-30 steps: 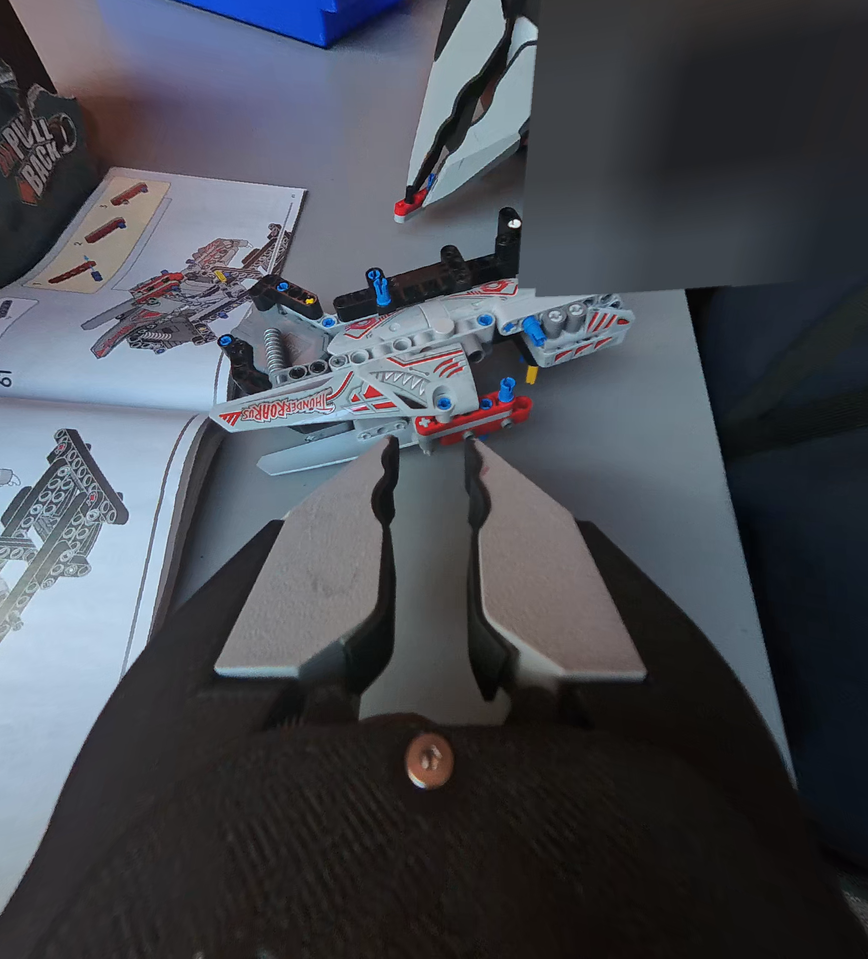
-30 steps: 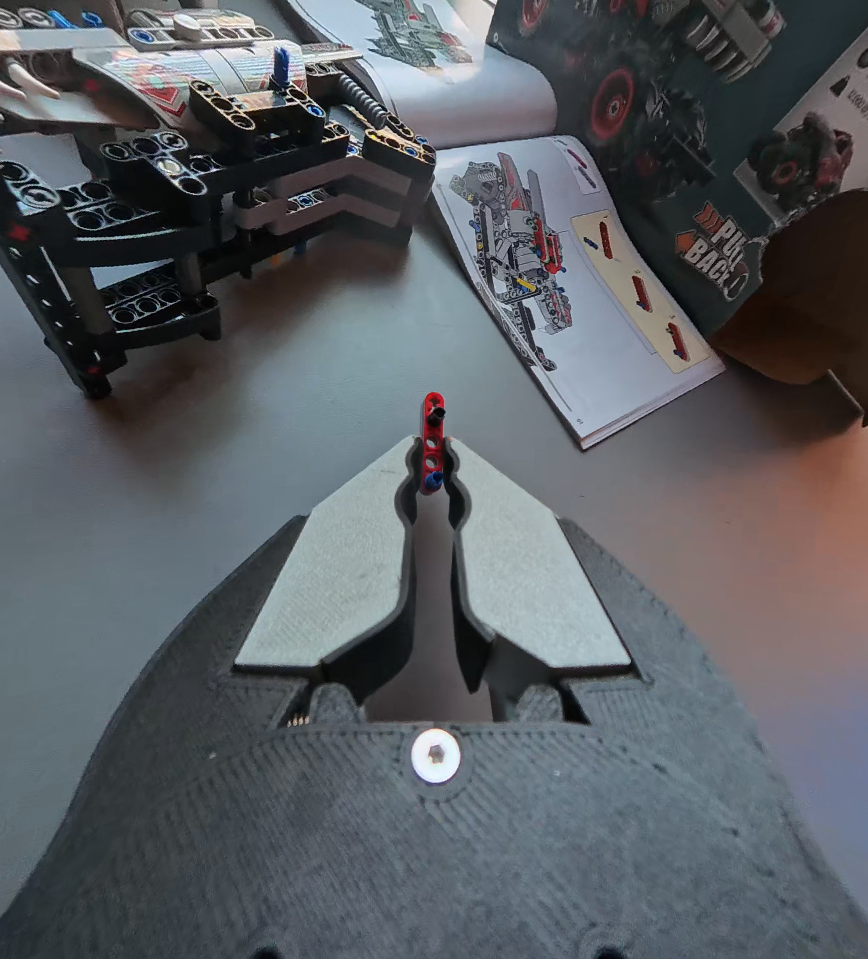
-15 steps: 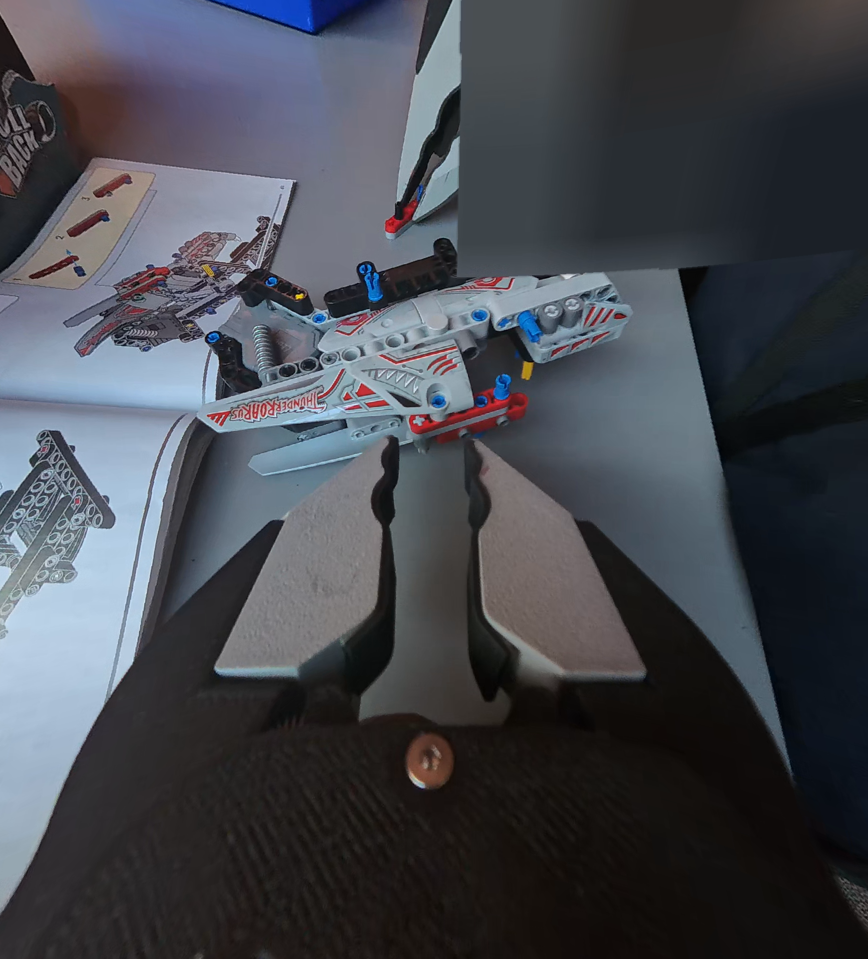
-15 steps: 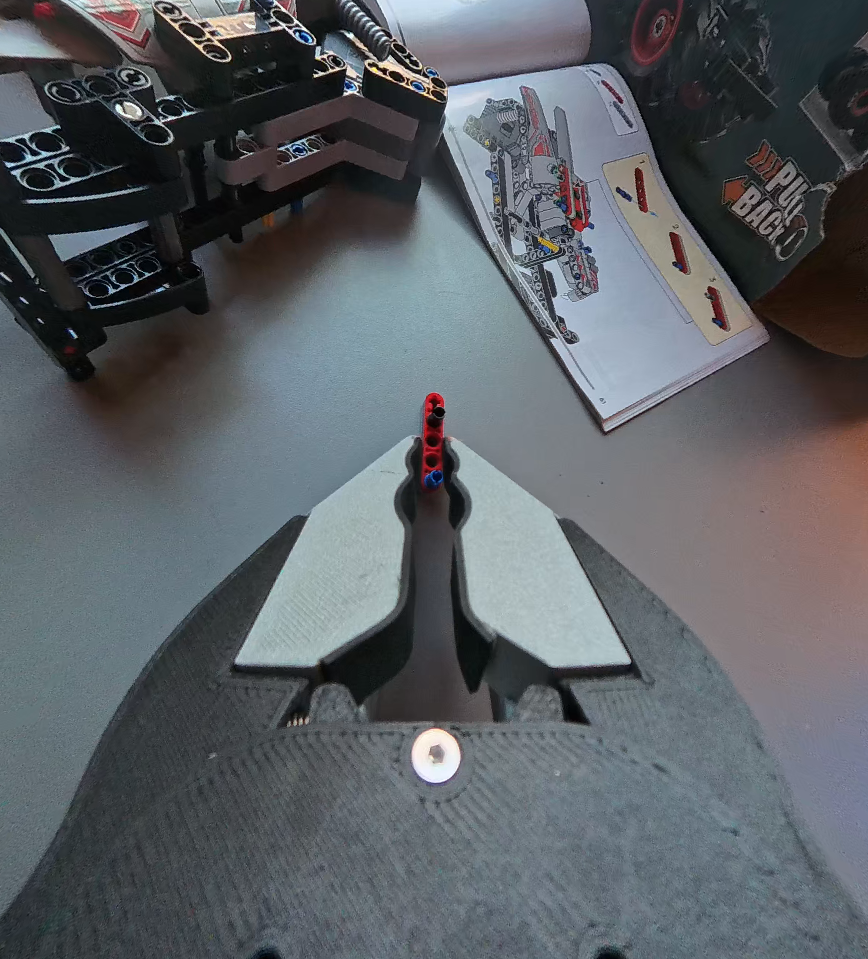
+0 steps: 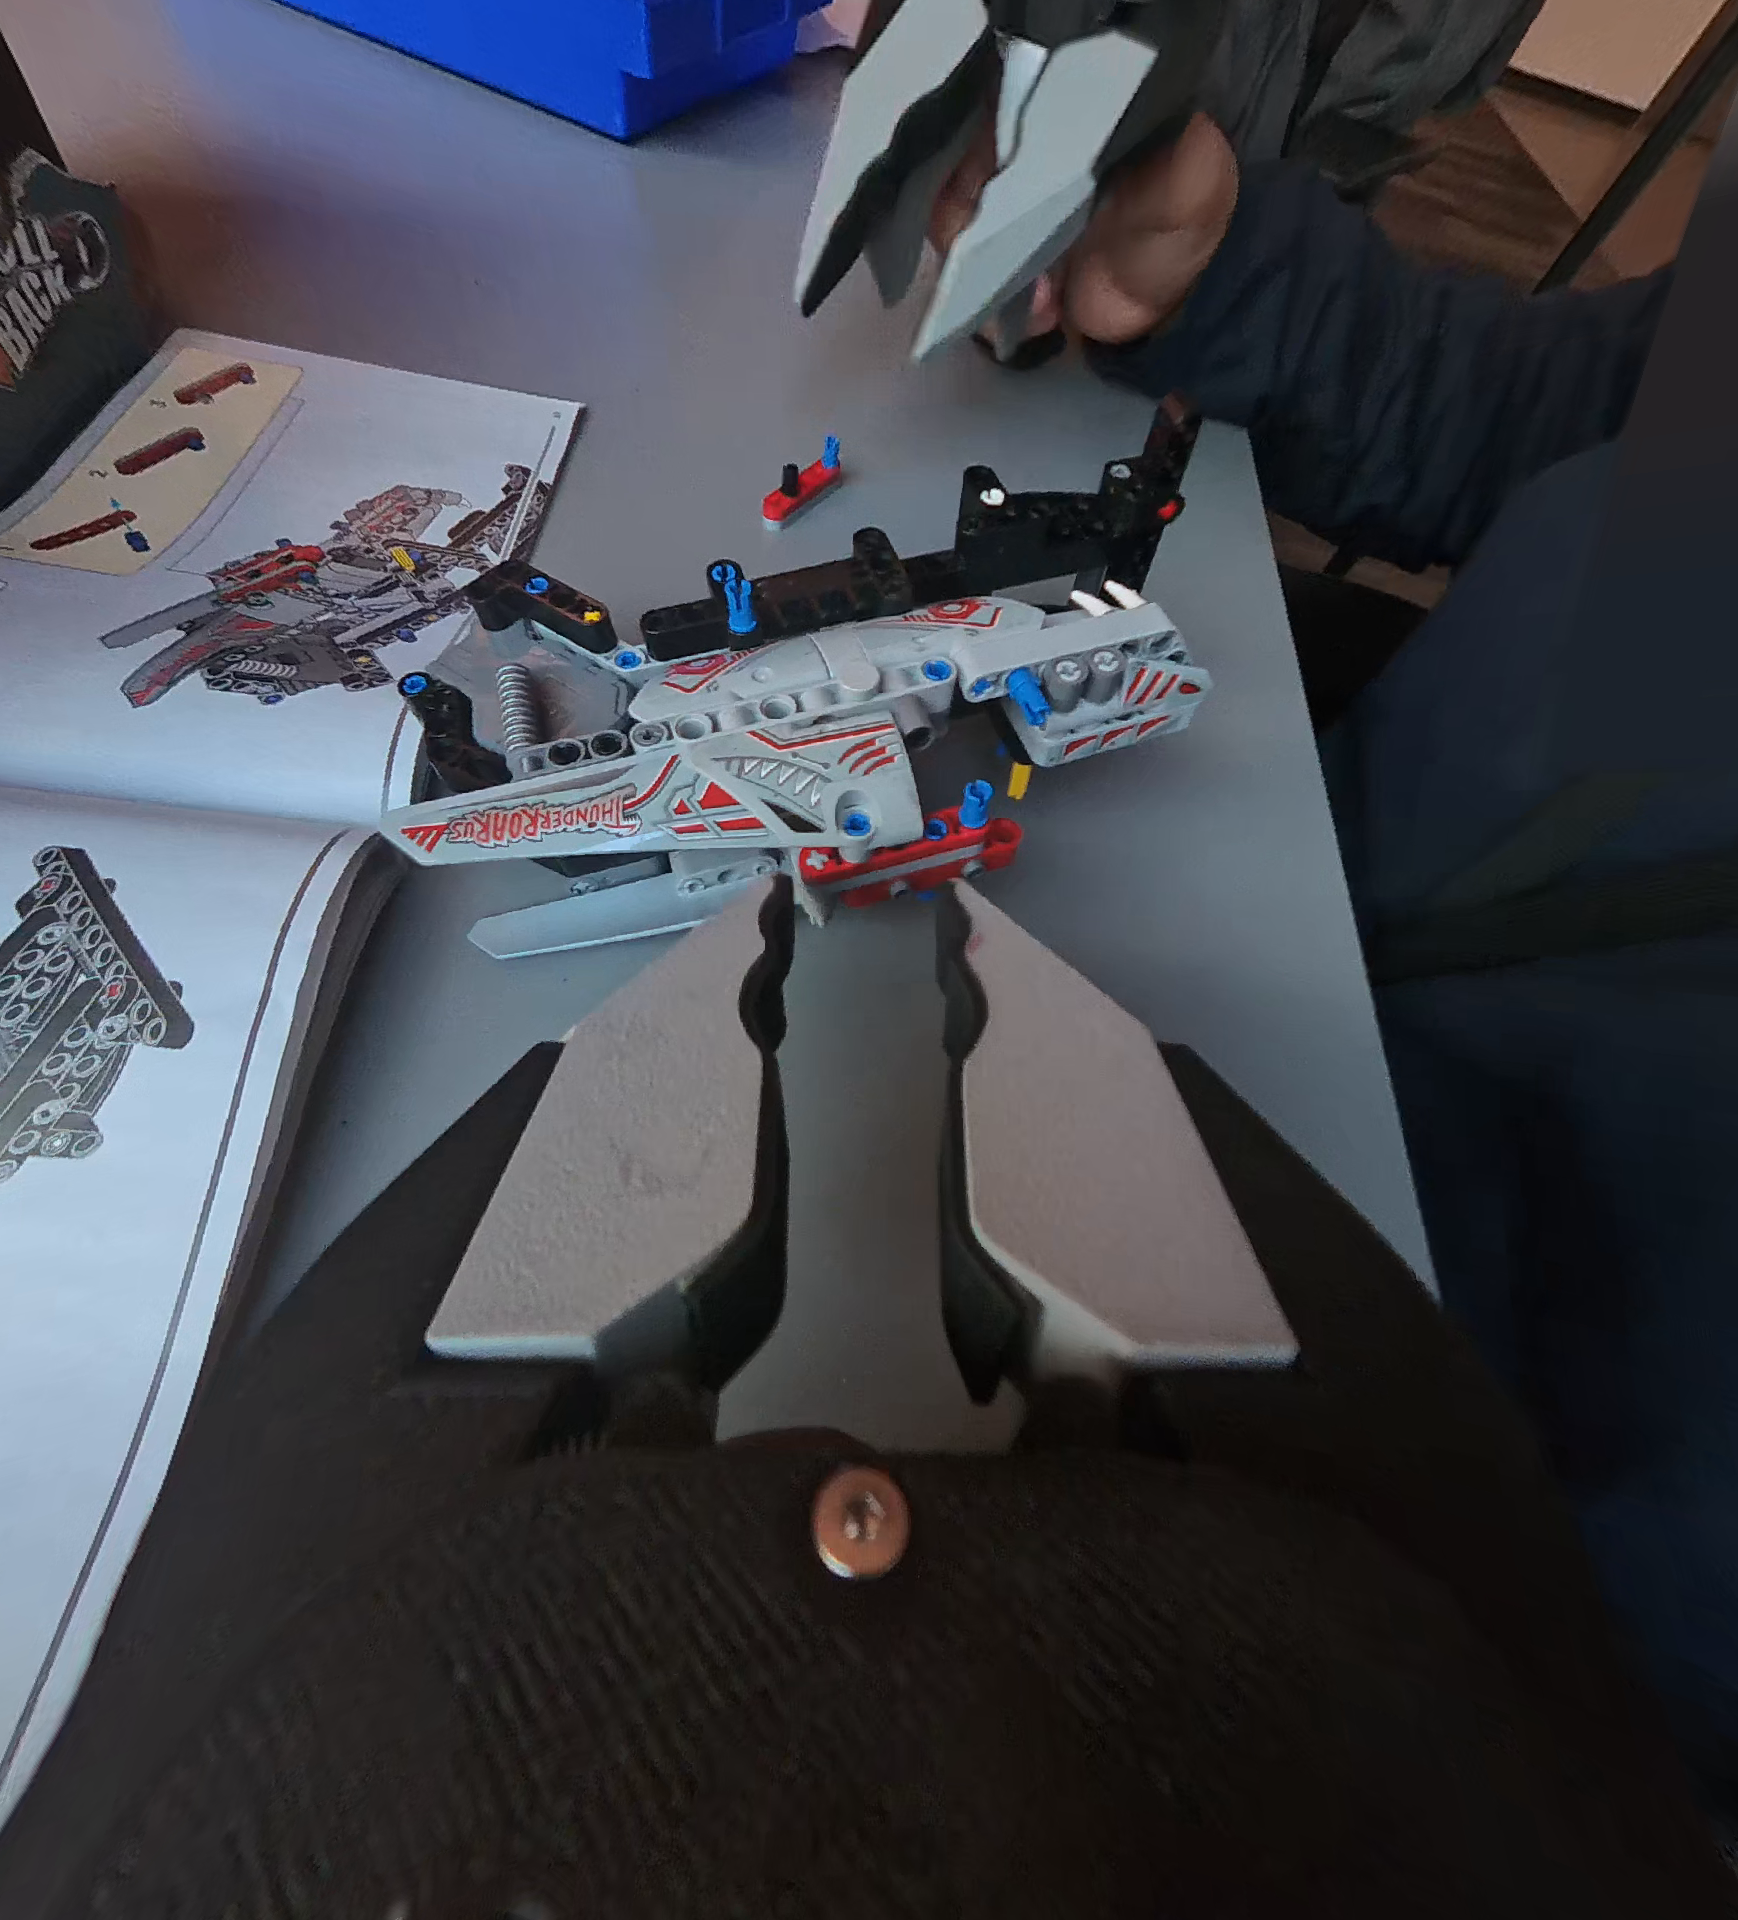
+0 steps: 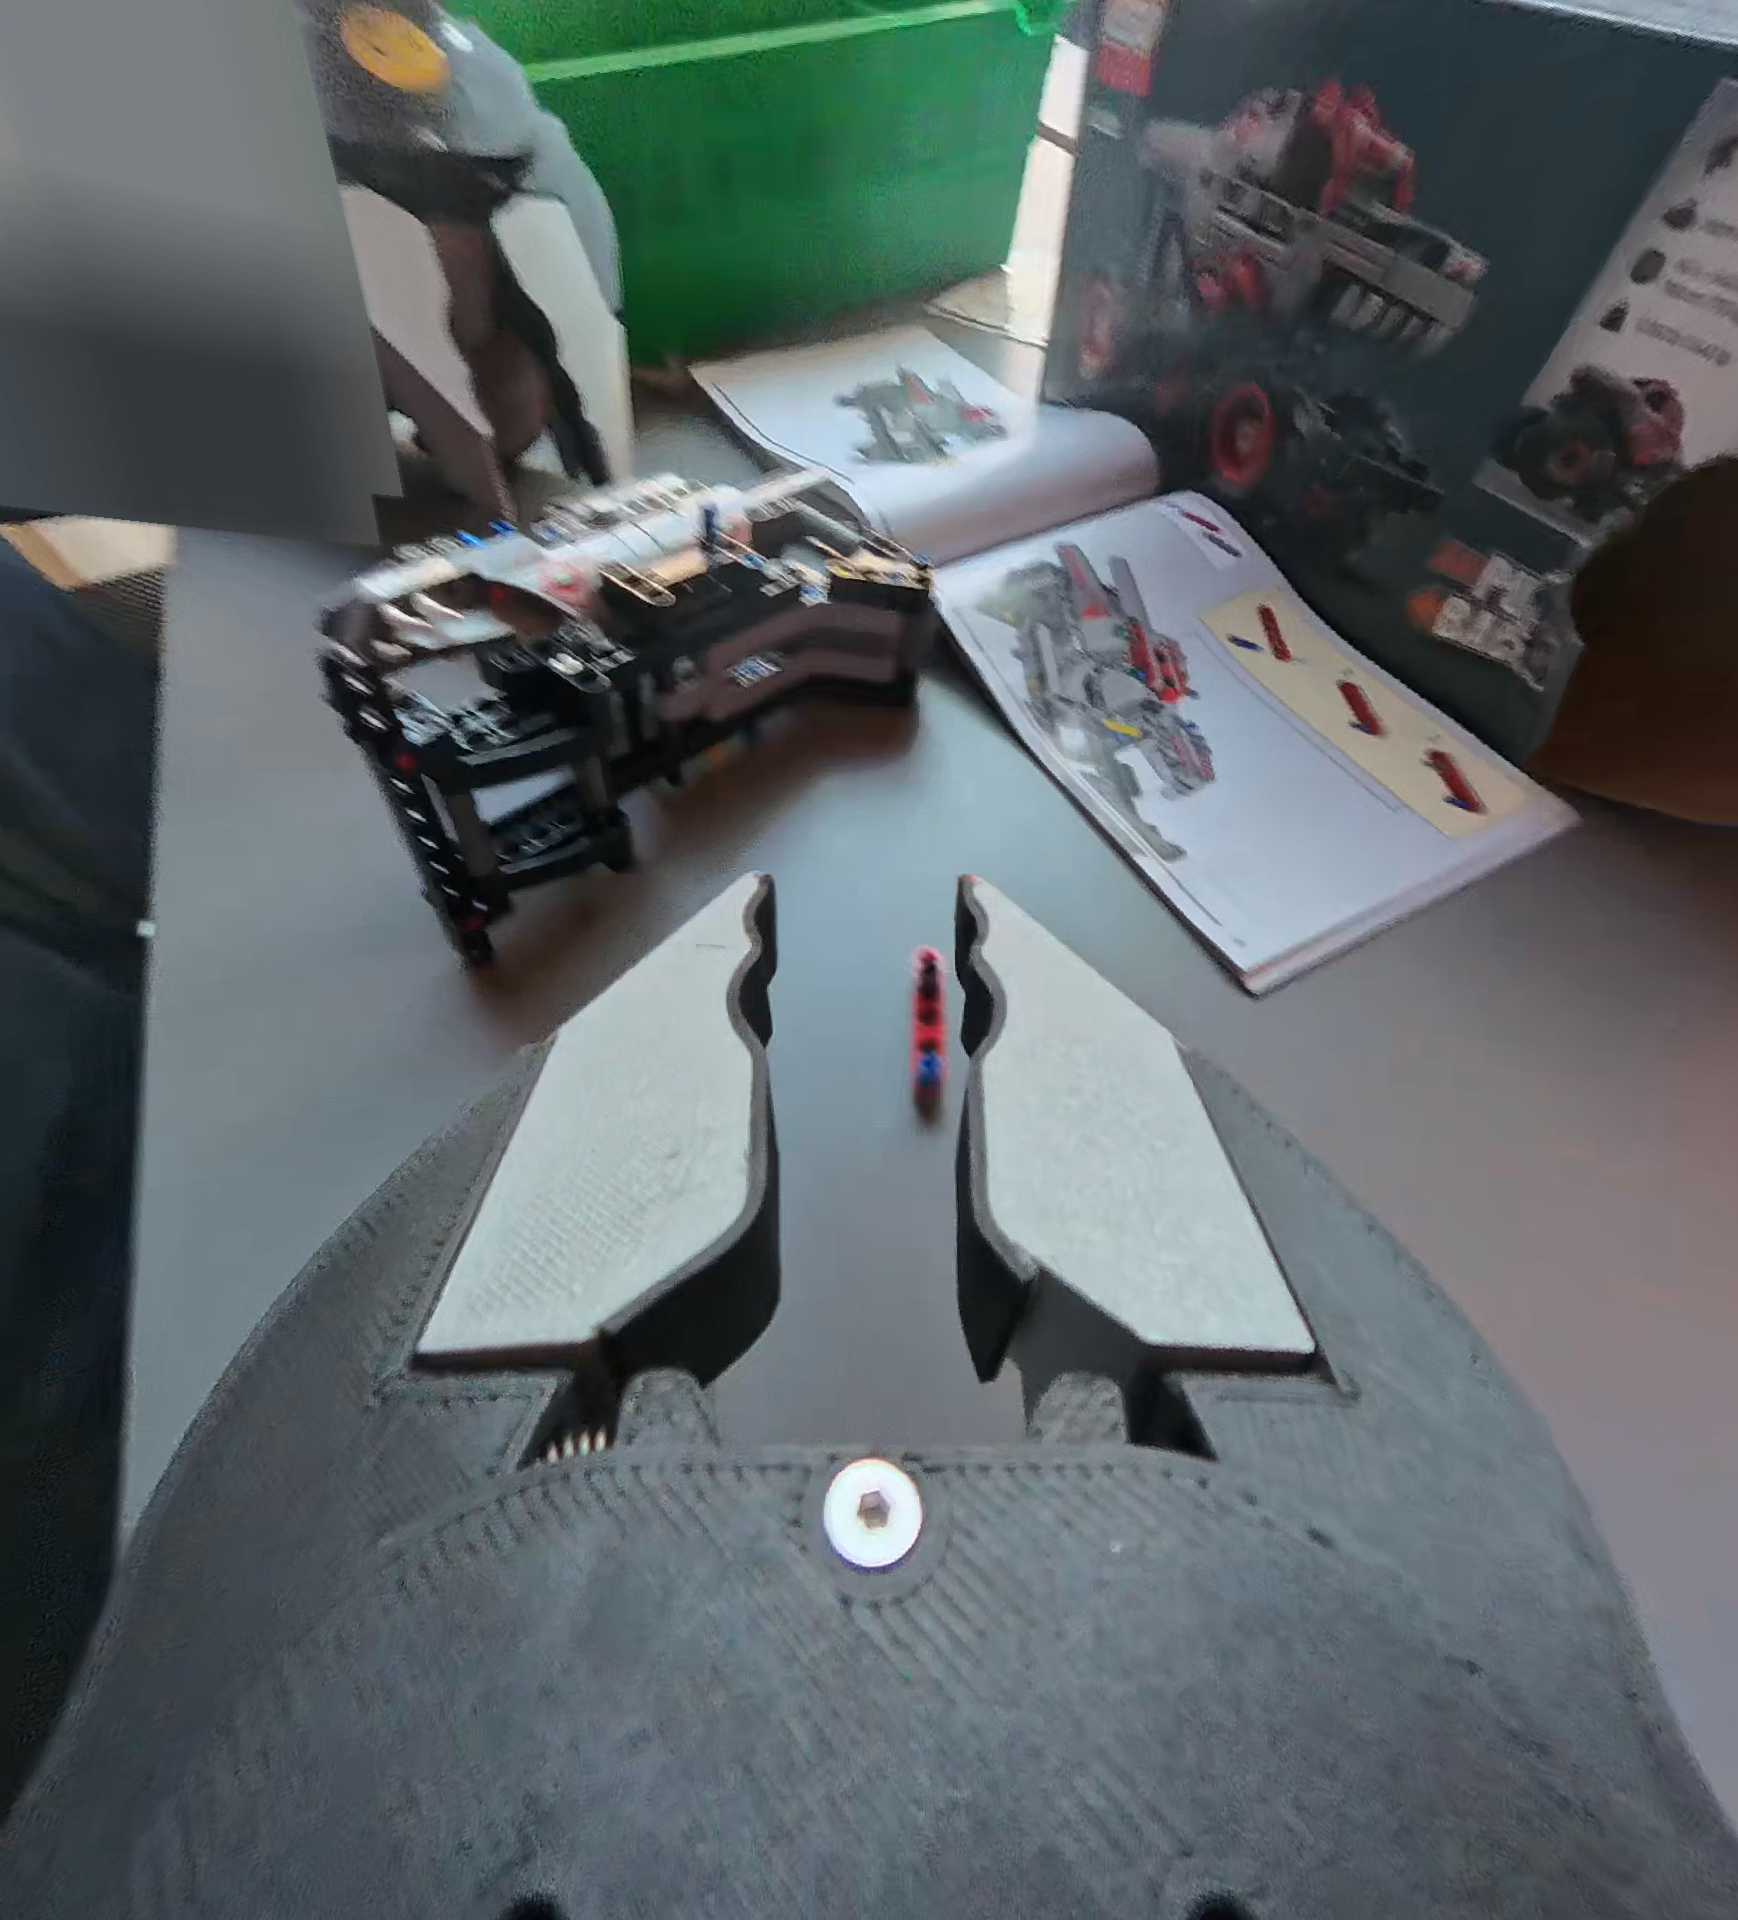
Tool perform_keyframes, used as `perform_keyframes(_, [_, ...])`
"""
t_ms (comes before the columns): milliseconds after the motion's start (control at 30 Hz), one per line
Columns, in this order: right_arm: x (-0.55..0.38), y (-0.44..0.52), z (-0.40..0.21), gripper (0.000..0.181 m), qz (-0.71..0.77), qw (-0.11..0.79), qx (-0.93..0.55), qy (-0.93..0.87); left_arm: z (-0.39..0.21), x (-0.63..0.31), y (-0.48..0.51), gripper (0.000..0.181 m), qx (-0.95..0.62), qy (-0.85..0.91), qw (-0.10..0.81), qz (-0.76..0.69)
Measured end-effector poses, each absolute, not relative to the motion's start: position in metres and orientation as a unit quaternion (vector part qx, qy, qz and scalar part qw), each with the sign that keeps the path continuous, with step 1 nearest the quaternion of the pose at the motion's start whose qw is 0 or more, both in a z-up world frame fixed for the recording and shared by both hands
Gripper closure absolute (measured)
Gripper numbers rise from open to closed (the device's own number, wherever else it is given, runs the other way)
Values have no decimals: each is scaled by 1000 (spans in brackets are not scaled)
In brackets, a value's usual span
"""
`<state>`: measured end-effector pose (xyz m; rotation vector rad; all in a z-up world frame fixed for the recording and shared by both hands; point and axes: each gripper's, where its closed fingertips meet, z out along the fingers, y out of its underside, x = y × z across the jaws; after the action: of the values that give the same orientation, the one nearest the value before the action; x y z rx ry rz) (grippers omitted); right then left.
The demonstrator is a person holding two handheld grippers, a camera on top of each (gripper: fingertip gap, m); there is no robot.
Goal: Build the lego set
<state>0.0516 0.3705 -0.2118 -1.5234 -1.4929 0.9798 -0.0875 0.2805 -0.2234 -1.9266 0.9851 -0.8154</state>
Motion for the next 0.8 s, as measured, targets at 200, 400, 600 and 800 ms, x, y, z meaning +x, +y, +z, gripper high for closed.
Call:
perform_keyframes(200, [20,315,-207,140,463,295,-550,-630,-216,-79,285,151,-766,330,377,-402])
perform_keyframes(400, [14,275,-217,146,511,191,-517,-659,-212,-77,288,146,-767,307,367,-428])
perform_keyframes(600, [-1,236,-224,150,493,183,-472,-707,-208,-70,291,149,-775,352,354,-387])
perform_keyframes(800, [-26,219,-234,155,427,240,-447,-748,-188,-62,288,151,-760,402,315,-402])
